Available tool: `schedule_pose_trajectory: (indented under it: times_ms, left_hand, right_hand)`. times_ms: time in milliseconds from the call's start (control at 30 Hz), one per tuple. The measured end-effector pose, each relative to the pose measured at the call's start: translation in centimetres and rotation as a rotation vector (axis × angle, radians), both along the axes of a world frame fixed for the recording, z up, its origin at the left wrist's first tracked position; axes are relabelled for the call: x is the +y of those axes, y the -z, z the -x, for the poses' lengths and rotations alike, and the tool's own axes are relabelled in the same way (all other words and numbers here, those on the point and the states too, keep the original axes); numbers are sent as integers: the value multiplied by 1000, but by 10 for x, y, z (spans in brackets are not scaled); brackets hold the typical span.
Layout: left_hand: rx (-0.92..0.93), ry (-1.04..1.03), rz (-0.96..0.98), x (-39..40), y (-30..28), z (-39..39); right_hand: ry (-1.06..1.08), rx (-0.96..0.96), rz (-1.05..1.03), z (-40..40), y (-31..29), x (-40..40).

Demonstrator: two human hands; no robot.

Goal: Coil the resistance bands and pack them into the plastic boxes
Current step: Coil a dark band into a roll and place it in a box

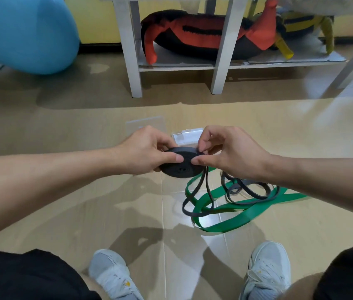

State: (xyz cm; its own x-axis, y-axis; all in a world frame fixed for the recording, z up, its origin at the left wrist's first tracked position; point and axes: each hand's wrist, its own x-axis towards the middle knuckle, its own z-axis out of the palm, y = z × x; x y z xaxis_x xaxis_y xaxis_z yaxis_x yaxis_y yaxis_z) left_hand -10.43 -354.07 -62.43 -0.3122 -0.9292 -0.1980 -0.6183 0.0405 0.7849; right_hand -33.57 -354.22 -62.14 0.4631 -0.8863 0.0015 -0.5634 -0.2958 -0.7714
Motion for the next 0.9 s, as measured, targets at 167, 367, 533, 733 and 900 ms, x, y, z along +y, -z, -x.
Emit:
schedule_pose_trajectory:
  times_ms: [167,367,533,733,900]
  left_hand:
    - [142,-49,-108,2,5,-8]
    - [-131,141,-3,3,0,-4]
    - [-221,173,87,2,-2,6]
    - [31,5,-45,0,1,-11]
    - [117,-4,-135,-2,4,-14]
  right_hand:
    - [93,-43,-66,7,8,0]
    - [24,-8,-37,-3,4,6]
    - [-81,59,32,-10,1,12]
    - [37,-69,-116,1,7,7]
    - [47,-47,-81,2,1,1]
